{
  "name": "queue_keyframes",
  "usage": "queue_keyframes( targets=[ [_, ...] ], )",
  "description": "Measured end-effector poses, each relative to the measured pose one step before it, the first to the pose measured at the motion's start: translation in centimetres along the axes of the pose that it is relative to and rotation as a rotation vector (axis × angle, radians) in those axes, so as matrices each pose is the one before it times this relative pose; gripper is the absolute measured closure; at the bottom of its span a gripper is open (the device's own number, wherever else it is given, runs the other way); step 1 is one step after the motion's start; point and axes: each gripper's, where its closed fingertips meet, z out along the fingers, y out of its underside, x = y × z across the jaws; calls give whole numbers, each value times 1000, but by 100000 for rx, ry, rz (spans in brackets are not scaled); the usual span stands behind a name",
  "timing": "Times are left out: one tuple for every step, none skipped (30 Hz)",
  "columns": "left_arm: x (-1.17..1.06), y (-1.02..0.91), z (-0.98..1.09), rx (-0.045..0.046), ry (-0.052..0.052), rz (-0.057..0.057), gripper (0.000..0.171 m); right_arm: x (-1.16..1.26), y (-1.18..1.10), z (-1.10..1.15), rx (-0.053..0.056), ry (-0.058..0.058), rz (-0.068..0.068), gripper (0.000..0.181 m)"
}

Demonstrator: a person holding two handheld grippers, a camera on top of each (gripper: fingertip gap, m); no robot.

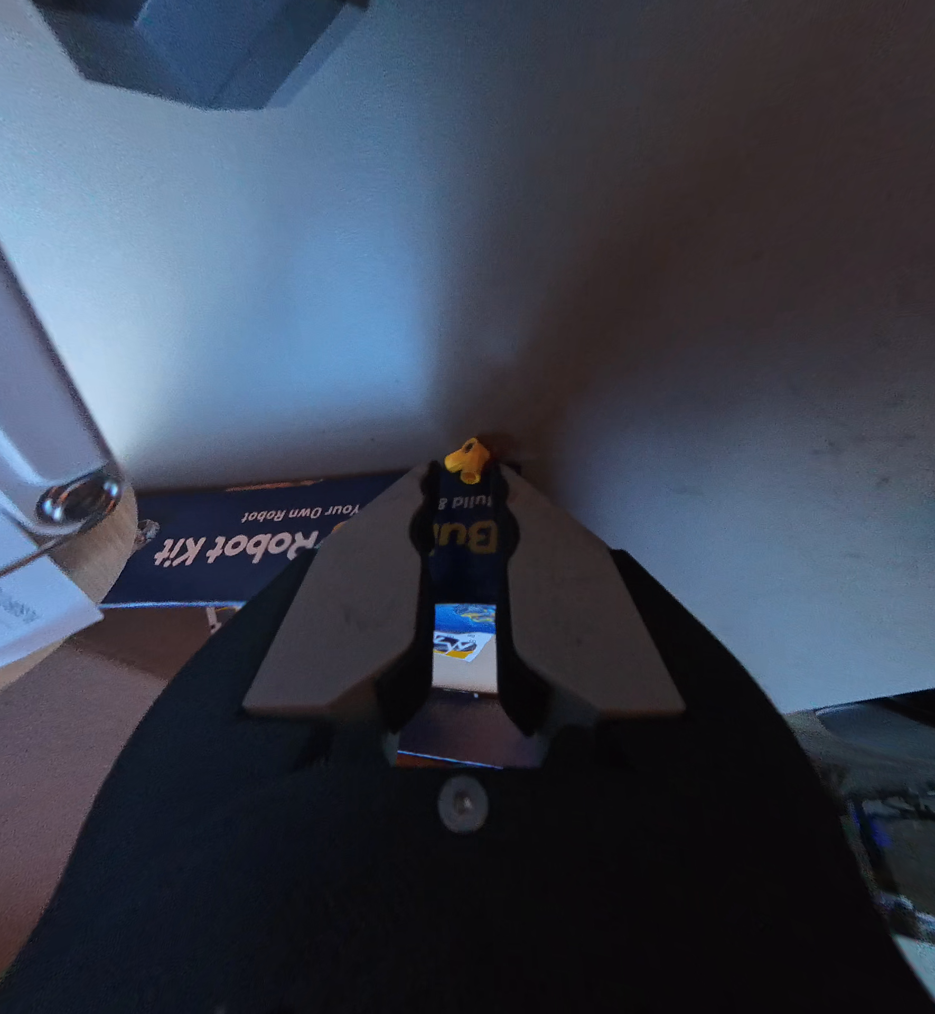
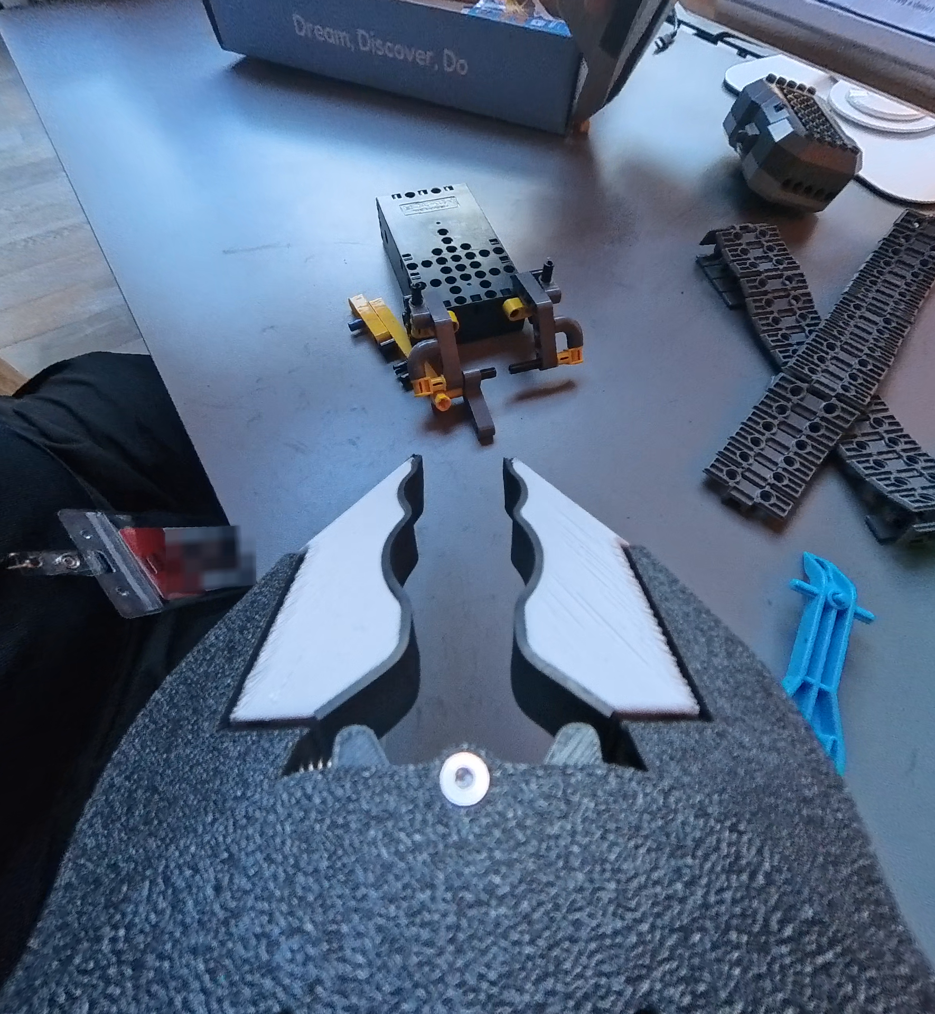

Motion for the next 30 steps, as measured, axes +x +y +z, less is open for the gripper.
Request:
queue_keyframes(
  targets=[
    [112, -30, 95, -1433, 825, 1991, 156, 14, 13, 17, -105, -90, 270, 154],
    [65, -13, 69, -1486, 625, 1340, 158, 8, 0, -4, 28, 6, 69, 154],
    [81, -10, 32, -1698, 964, 53, 160, 6, -15, -17, 133, 96, -92, 154],
    [145, -95, 20, -1007, 875, 84, 163, -2, -24, -16, 210, 148, -149, 154],
    [59, -191, -37, 129, -397, 748, 166, 7, -32, -24, 226, 89, -83, 154],
    [102, -94, -54, -239, -648, 1408, 167, 10, -8, -12, 151, 2, 114, 154],
    [70, 9, -9, -701, -1209, 1441, 167, 31, -10, -12, 57, -98, 299, 154],
    [60, 2, -8, -251, -1288, 1260, 168, 9, -1, -2, 17, -209, 358, 154],
    [127, 10, -54, -75, -664, 660, 168, 17, -5, -6, 83, -187, 317, 154],
    [-25, 82, -139, -182, -1452, 64, 167, 26, -48, -50, 401, 0, 207, 154],
    [-119, 142, -273, -177, -2262, 76, 167, 32, -123, -108, 1005, 227, 36, 154],
    [-139, 181, -402, -69, -2732, 524, 167, 55, -193, -190, 1634, 484, -46, 155],
    [-219, 194, -549, 115, -3577, 781, 168, 81, -229, -246, 1993, 651, 107, 157],
    [-284, 195, -670, 218, -4150, 967, 168, 123, -191, -277, 1911, 687, 362, 157],
    [-255, 167, -761, 439, -4174, 1149, 168, 176, -91, -317, 1391, 821, 591, 158],
    [-235, 126, -817, 700, -4391, 1136, 167, 236, 18, -367, 942, 1163, 634, 159],
    [-126, 31, -911, 1162, -4177, 1266, 167, 311, 49, -438, 892, 1558, 480, 161],
    [110, -207, -1068, 2764, -3615, 1414, 167, 350, 56, -501, 927, 1850, 489, 161],
    [467, -520, -1231, 4520, -2561, 1259, 167, 372, 91, -545, 832, 1778, 885, 162],
    [799, -866, -1337, 6277, -1956, 1372, 167, 347, 131, -531, 657, 1204, 1573, 162],
    [1249, -1123, -1355, 7136, -751, 1867, 169, 294, 207, -475, 553, 561, 2275, 162],
    [1651, -1401, -1299, 8102, -28, 2962, 168, 291, 312, -391, 350, 261, 2787, 162],
    [1861, -1677, -1151, 9019, -263, 3864, 168, 276, 392, -326, -47, 203, 2954, 162],
    [1898, -1726, -885, 8457, -304, 3788, 167, 212, 383, -279, -261, 172, 2606, 162],
    [1883, -1711, -667, 7896, -126, 2886, 167, 161, 328, -264, -319, 375, 1835, 161],
    [1916, -1803, -513, 8298, 675, 1758, 168, 158, 249, -263, -414, 993, 871, 161],
    [2263, -1838, -372, 8492, 3288, 1562, 168, 231, 179, -281, -491, 1695, 60, 161],
    [2404, -1916, -166, 9088, 4511, 1370, 168, 296, 121, -273, -567, 2089, -252, 161],
    [2126, -1869, 138, 8453, 3806, 436, 168, 335, 45, -266, -543, 1990, -156, 161],
    [1697, -1478, 464, 5853, 2353, 1256, 168, 278, -26, -243, -190, 1481, 115, 161]
  ],
)
